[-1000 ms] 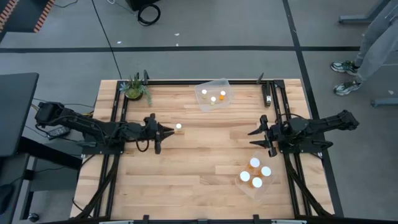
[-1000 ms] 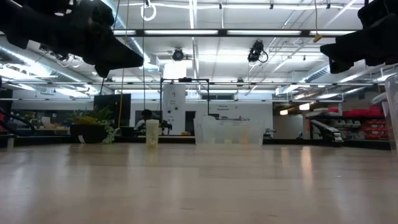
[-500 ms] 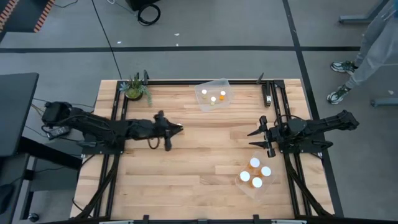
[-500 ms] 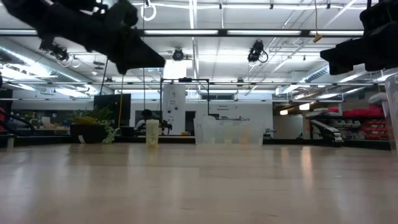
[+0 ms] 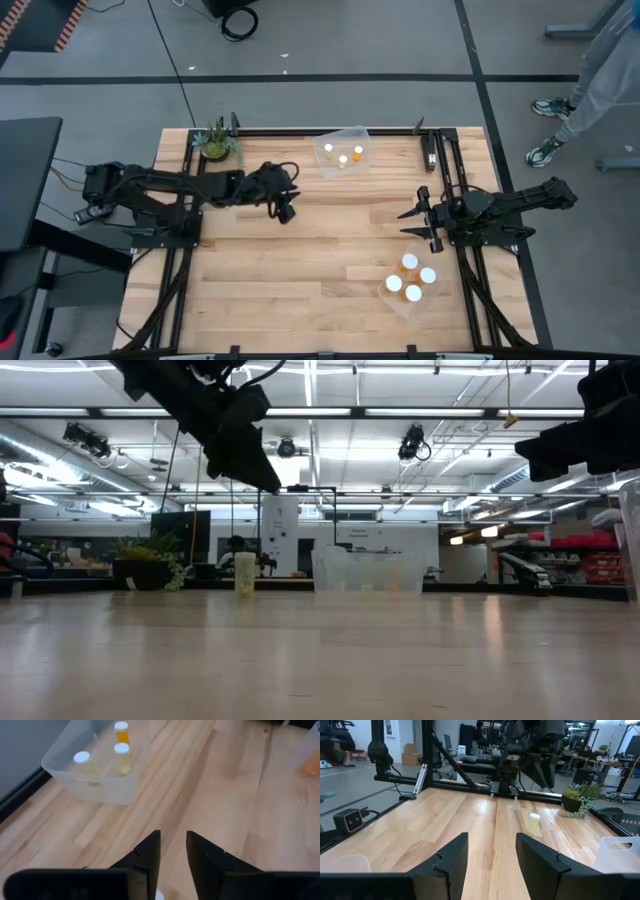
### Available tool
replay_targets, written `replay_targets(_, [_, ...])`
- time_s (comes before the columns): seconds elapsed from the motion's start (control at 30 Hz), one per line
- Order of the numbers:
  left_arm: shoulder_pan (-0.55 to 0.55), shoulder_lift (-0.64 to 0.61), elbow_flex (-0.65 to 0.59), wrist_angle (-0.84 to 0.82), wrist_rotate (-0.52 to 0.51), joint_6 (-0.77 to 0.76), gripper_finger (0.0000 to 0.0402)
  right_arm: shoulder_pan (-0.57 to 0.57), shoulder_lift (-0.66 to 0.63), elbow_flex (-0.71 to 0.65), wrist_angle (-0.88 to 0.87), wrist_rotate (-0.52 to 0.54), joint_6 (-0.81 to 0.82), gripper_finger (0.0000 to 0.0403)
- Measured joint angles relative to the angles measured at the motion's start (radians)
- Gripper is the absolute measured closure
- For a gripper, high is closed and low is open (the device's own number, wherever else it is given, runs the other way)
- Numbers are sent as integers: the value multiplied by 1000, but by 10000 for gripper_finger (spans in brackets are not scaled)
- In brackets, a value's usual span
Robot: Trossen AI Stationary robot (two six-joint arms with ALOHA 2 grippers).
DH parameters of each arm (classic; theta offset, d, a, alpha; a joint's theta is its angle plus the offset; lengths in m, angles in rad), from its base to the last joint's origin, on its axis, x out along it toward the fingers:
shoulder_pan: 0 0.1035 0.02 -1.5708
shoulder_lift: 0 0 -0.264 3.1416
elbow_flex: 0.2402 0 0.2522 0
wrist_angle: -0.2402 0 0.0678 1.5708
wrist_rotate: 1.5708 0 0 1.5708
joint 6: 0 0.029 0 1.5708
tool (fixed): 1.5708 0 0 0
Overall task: Pick and place medicine bottles into bin by pill shape (circle, oval)
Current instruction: Put the yellow pill bottle into the top transparent bin
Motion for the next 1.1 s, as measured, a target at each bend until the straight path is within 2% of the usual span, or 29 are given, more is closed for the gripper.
replay_targets(0.17, [41, 0, 93, -152, 43, -22, 278, 0, 0, 0, 0, 0, 0, 230])
replay_targets(0.33, [63, 7, 140, -223, 42, -21, 256, 0, 0, 0, 0, 0, 0, 230])
replay_targets(0.8, [52, 176, 142, -268, 47, 27, 151, 0, 9, 0, -2, 0, 2, 230])
replay_targets(0.9, [42, 207, 142, -297, 78, 28, 136, 0, 9, 0, -1, 1, 3, 230])
replay_targets(1.1, [9, 245, 141, -332, 64, 108, 120, 0, 9, 0, -2, 1, 3, 230])
